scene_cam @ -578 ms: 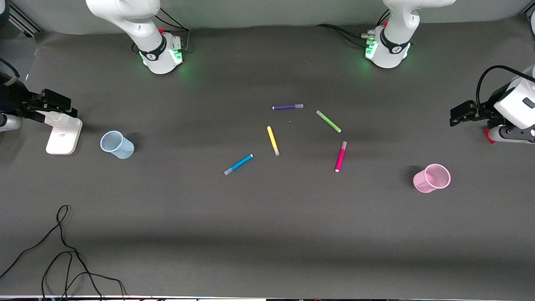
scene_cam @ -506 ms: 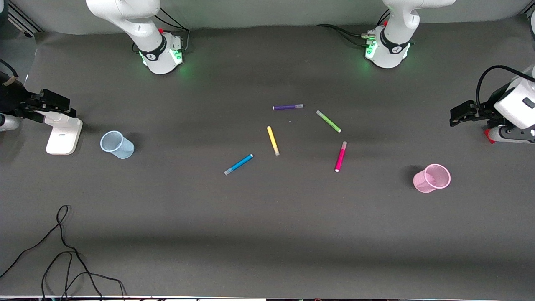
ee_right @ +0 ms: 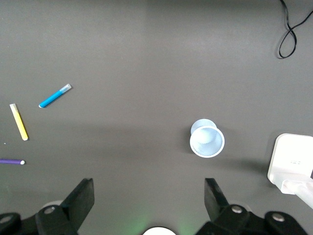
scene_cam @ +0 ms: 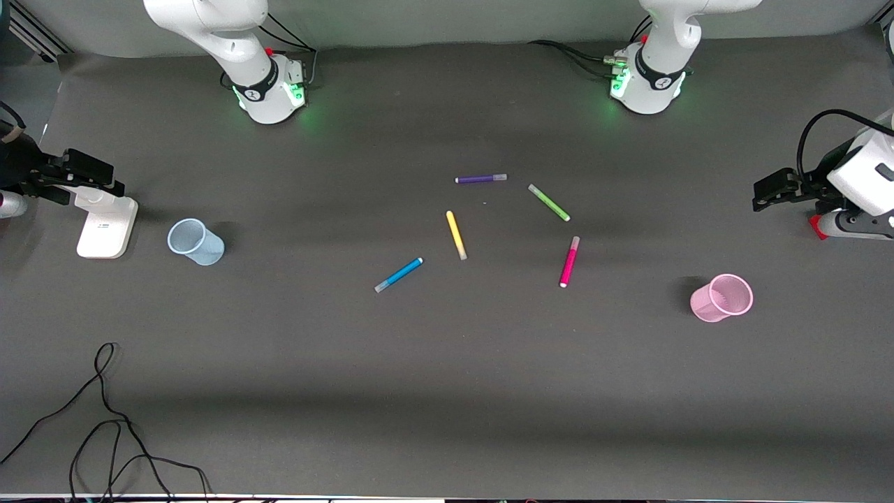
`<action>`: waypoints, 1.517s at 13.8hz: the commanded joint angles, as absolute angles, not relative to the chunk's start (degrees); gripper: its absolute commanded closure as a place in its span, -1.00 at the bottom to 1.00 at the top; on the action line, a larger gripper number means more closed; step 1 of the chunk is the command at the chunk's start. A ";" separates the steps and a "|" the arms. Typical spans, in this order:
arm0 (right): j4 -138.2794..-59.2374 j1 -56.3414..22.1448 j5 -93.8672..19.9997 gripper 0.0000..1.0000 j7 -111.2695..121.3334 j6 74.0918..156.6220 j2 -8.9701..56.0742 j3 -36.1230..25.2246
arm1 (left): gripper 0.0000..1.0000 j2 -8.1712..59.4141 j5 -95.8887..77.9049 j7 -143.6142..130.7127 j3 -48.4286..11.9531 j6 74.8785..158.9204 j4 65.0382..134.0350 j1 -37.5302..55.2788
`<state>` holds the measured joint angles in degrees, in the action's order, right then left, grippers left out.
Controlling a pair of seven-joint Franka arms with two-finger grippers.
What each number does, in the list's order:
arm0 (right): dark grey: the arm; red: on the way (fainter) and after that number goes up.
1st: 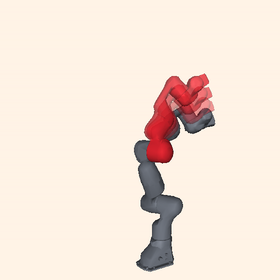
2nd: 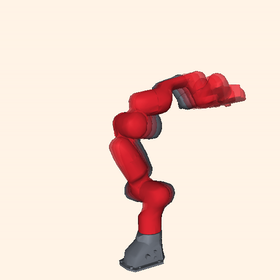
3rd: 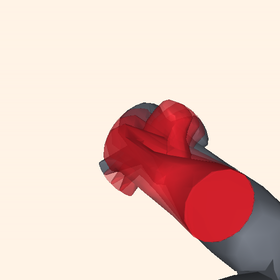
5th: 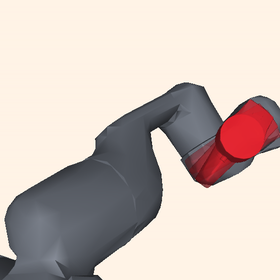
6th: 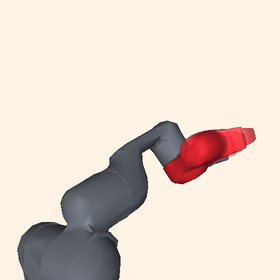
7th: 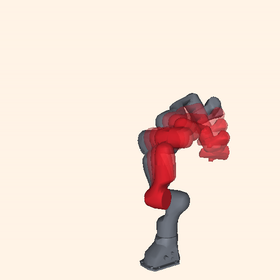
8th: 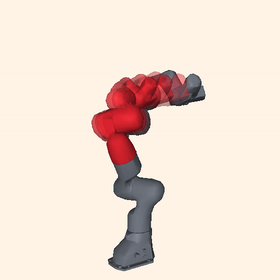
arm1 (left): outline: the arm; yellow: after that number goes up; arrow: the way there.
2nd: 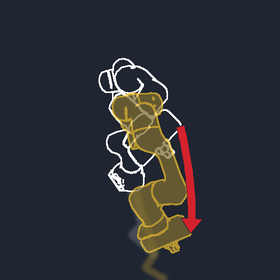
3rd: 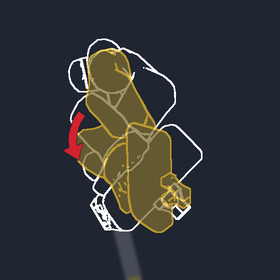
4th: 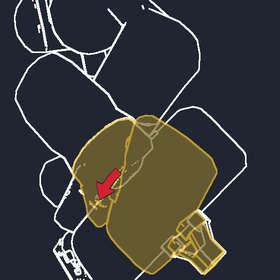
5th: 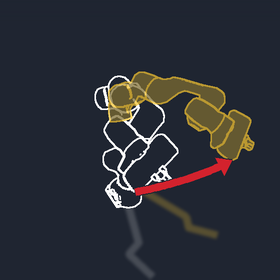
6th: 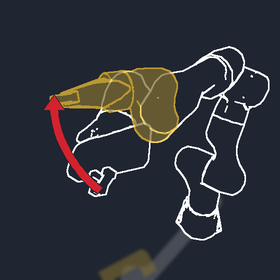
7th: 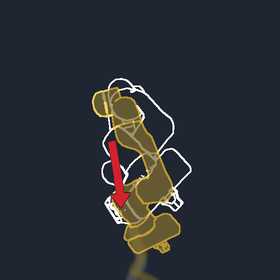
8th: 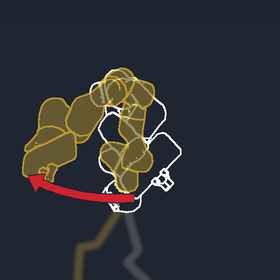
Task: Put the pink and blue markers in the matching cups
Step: 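Reach the right gripper to the blue marker while the left gripper reaches the pink marker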
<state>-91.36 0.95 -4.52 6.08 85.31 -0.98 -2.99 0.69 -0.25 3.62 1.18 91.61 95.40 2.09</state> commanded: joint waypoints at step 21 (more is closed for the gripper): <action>-88.15 -18.09 -15.64 -1.00 -72.75 105.10 30.30 -2.20 | -0.99 5.62 -0.62 -1.76 -14.15 118.34 114.40 9.14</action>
<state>-89.74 -16.94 -13.89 -66.98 102.79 26.79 -1.72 6.33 -0.91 -0.99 -14.63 111.47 107.72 8.18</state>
